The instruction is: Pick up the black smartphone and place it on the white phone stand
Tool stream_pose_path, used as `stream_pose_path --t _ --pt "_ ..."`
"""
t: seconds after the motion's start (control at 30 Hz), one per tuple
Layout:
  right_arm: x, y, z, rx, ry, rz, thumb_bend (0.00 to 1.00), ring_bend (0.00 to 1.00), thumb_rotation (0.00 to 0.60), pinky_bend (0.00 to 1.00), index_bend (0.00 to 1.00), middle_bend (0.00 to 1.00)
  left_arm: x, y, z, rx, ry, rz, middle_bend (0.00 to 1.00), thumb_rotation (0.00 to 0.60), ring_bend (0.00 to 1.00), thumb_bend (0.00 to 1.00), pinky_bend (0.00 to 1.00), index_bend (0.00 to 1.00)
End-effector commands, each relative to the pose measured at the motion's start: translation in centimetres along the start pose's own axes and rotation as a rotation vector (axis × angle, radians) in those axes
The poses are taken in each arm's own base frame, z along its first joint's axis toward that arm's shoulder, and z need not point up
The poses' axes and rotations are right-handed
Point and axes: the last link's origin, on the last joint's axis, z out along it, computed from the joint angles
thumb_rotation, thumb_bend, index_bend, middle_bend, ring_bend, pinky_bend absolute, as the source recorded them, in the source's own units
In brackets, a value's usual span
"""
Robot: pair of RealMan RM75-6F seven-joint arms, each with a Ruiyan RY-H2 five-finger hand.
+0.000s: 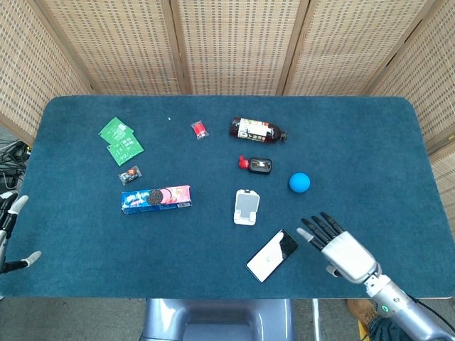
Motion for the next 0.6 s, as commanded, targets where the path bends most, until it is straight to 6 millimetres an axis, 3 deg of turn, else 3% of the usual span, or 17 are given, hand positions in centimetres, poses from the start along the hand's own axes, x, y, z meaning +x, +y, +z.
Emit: stream_pose_path --t 0.03,0.6 --pt "-0.3 -1.0 2.4 0.133 -0.060 -0.050 0.00 0.09 0.600 0.09 0.09 0.09 -0.2 0.0 0.3 0.010 -0.011 0.004 0.00 0.600 0.00 0.00 0.00 0.00" --pt "-2.2 -5.5 8.7 0.278 -0.175 -0.035 0.00 0.15 0.600 0.11 0.11 0.12 -1.4 -0.1 1.7 0.048 -0.065 0.033 0.00 0.600 0.00 0.00 0.00 0.00"
